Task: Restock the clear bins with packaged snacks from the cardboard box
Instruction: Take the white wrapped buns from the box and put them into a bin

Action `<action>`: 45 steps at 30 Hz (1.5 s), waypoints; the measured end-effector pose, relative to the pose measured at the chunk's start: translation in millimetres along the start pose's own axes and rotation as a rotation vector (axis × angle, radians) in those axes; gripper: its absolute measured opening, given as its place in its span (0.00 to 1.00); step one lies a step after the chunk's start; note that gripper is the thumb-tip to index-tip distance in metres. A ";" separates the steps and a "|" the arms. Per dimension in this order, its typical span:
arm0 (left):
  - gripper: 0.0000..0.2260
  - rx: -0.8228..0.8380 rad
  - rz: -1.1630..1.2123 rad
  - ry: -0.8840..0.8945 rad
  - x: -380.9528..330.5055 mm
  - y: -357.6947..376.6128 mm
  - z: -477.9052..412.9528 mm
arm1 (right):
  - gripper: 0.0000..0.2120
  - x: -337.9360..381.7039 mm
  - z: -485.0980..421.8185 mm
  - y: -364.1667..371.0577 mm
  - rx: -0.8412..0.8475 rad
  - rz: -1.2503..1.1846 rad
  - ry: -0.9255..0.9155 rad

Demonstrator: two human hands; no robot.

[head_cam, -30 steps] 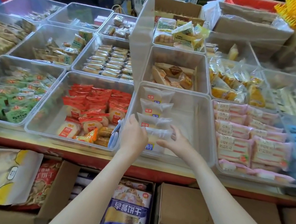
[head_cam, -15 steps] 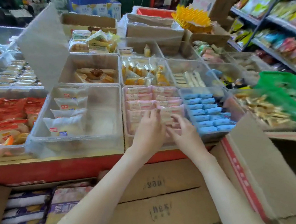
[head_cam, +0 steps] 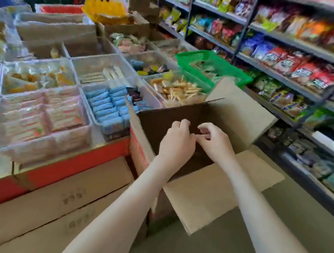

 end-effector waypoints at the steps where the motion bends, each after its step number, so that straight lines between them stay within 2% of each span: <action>1: 0.18 0.012 -0.021 -0.018 -2.7 16.3 -8.4 | 0.15 -15.4 -6.6 -2.1 0.022 0.018 0.021; 7: 0.18 0.171 -0.044 -0.268 36.7 122.6 -66.2 | 0.16 -96.4 -65.3 17.6 0.161 0.107 0.102; 13: 0.23 0.291 -0.041 -0.514 130.7 210.3 -123.6 | 0.20 -163.0 -157.3 86.3 0.457 0.238 0.139; 16: 0.25 0.347 -0.012 -0.730 185.3 234.6 -128.0 | 0.20 -191.3 -191.2 136.4 0.680 0.284 0.130; 18: 0.26 0.378 0.020 -0.875 222.1 247.3 -125.5 | 0.21 -206.1 -200.5 175.0 0.917 0.345 0.078; 19: 0.25 0.397 0.035 -0.934 238.6 252.4 -122.1 | 0.24 -215.0 -203.3 193.1 1.043 0.383 0.074; 21: 0.23 0.403 0.043 -1.026 267.7 259.2 -112.7 | 0.32 -234.6 -205.0 224.0 1.224 0.430 0.177; 23: 0.27 0.413 0.024 -1.082 293.1 266.8 -100.0 | 0.34 -252.2 -204.9 251.6 1.324 0.500 0.240; 25: 0.33 0.460 0.025 -1.105 312.2 278.4 -88.6 | 0.32 -264.7 -202.9 281.8 1.369 0.529 0.251; 27: 0.38 0.486 0.014 -1.131 330.0 292.3 -82.9 | 0.31 -274.0 -196.3 312.0 1.437 0.460 0.258; 29: 0.43 0.524 0.045 -1.168 343.5 304.8 -77.4 | 0.33 -300.6 -186.8 359.6 1.437 0.280 0.326; 31: 0.45 0.587 0.046 -1.169 348.0 313.0 -73.2 | 0.36 -319.3 -176.4 395.4 1.455 0.181 0.317; 32: 0.46 0.600 0.042 -1.152 348.2 313.9 -72.7 | 0.33 -312.9 -172.9 397.4 1.473 0.154 0.286; 35: 0.47 0.605 0.010 -1.098 348.5 308.8 -76.4 | 0.14 -276.7 -174.3 373.7 1.492 0.060 0.287; 36: 0.47 0.620 0.001 -1.075 344.6 304.3 -80.6 | 0.13 -272.6 -179.2 366.1 1.480 0.037 0.258; 39: 0.44 0.578 0.064 -1.038 331.5 293.1 -94.7 | 0.19 -257.6 -197.5 334.5 1.431 -0.023 0.213; 43: 0.37 0.450 0.169 -0.966 301.1 280.5 -116.8 | 0.29 -243.1 -224.1 288.0 1.291 0.043 0.132; 45: 0.36 0.397 0.184 -0.906 281.0 272.7 -125.2 | 0.32 -232.9 -229.8 261.3 1.219 0.092 0.077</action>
Point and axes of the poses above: each hand's wrist, its own z-axis away from the middle knuckle, its own y-axis out of the palm, x = y × z, the point moved 5 cm from there along -z, towards the middle knuckle, and after that the axes turned 12 degrees about z, right-handed, at the moved point
